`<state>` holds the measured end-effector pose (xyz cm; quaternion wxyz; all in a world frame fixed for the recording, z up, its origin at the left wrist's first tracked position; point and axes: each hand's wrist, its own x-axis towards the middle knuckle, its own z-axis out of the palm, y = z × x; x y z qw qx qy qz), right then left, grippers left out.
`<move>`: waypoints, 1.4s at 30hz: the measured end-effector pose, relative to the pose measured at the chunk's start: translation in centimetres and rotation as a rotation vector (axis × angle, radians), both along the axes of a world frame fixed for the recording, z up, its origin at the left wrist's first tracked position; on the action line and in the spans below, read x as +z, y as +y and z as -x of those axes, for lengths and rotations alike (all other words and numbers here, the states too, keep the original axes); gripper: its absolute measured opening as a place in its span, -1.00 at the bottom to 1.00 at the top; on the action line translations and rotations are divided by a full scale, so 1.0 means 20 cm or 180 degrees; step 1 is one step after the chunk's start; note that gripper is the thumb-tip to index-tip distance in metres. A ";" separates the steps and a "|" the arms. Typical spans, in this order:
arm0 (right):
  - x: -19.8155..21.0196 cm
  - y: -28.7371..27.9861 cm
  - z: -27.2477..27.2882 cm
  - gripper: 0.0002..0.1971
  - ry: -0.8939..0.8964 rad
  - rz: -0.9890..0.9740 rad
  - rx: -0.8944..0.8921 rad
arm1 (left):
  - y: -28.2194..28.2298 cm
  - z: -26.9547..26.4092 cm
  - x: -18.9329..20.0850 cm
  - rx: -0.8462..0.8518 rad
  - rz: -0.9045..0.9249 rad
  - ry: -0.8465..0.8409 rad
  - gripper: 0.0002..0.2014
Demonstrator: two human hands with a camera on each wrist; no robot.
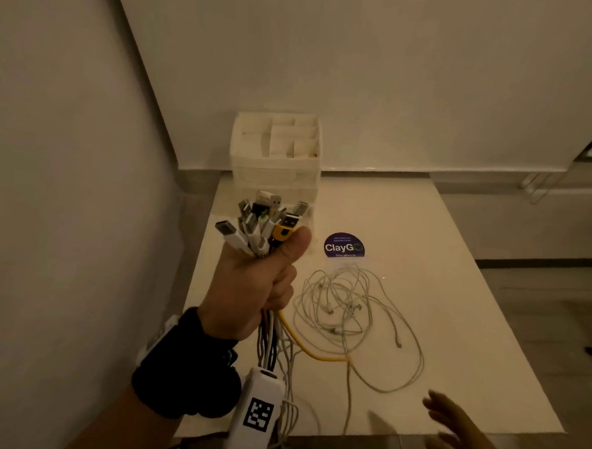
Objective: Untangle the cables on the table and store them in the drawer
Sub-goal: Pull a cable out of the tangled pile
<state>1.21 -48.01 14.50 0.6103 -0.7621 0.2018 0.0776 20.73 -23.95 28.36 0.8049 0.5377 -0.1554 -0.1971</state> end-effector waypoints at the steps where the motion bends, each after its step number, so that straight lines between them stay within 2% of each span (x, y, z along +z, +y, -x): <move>1: 0.12 0.05 0.00 -0.14 -0.0087 0.0220 0.0191 | -0.02 0.02 -0.01 -0.0063 -0.0031 0.0002 -0.61; 2: 0.19 0.14 -0.08 -0.24 -0.0484 0.0357 0.0342 | -0.04 0.04 -0.02 -0.0109 -0.0064 0.0014 -0.60; 5: 0.33 0.41 -0.32 -0.29 -0.1236 0.0408 0.1138 | -0.08 0.11 -0.03 -0.0108 -0.0123 0.0029 -0.59; 6: 0.37 0.49 -0.39 -0.36 -0.1381 0.0454 0.1265 | -0.09 0.14 -0.02 -0.0070 -0.0146 0.0021 -0.58; 8: 0.39 0.64 -0.50 -0.64 -0.1523 0.0468 0.1467 | -0.09 0.16 -0.02 0.0055 -0.0205 0.0026 -0.56; 9: 0.38 0.68 -0.52 -0.81 -0.1512 0.0474 0.1428 | -0.08 0.17 -0.01 0.0130 -0.0246 0.0039 -0.56; 10: 0.36 0.70 -0.54 -0.85 -0.1502 0.0439 0.1336 | -0.07 0.17 -0.01 0.0186 -0.0275 0.0053 -0.57; 12: 0.31 0.72 -0.55 -0.70 -0.1541 0.0350 0.1246 | -0.04 0.18 -0.02 0.0222 -0.0278 0.0096 -0.57; 15: 0.25 0.72 -0.55 -0.63 -0.1534 0.0138 0.1308 | -0.02 0.20 0.00 0.0170 -0.0305 0.0069 -0.58; 19: 0.09 0.69 -0.50 -0.55 -0.1088 0.0038 0.1351 | 0.00 0.19 0.08 0.0014 -0.0188 -0.0161 -0.57; 25: -0.16 0.58 -0.40 -0.59 -0.0368 0.0022 0.1166 | -0.04 0.17 0.18 0.0049 -0.0200 -0.0505 -0.57; 29: -0.35 0.53 -0.34 -0.37 0.0066 0.0224 0.1169 | -0.08 0.17 0.25 -0.0007 0.0117 -0.0650 -0.54; 30: -0.39 0.51 -0.33 -0.38 0.0113 0.0281 0.1174 | -0.09 0.16 0.25 0.0012 0.0110 -0.0651 -0.53; 36: -0.38 0.43 -0.30 -0.44 0.0462 0.0641 0.1370 | -0.15 0.13 0.13 -0.0052 0.0030 -0.0300 -0.49; 37: -0.37 0.39 -0.30 -0.51 0.0420 0.0671 0.1430 | -0.16 0.13 0.11 -0.0096 0.0056 -0.0271 -0.49; 39: -0.32 0.30 -0.31 -0.78 0.0345 0.0594 0.1656 | -0.17 0.13 0.10 -0.0145 0.0088 -0.0220 -0.49; 40: -0.29 0.24 -0.32 -0.77 0.0382 0.0565 0.1838 | -0.18 0.13 0.10 -0.0146 0.0082 -0.0203 -0.48; 42: -0.25 0.09 -0.38 -0.40 0.0643 0.0577 0.2229 | -0.19 0.13 0.09 -0.0121 0.0043 -0.0162 -0.45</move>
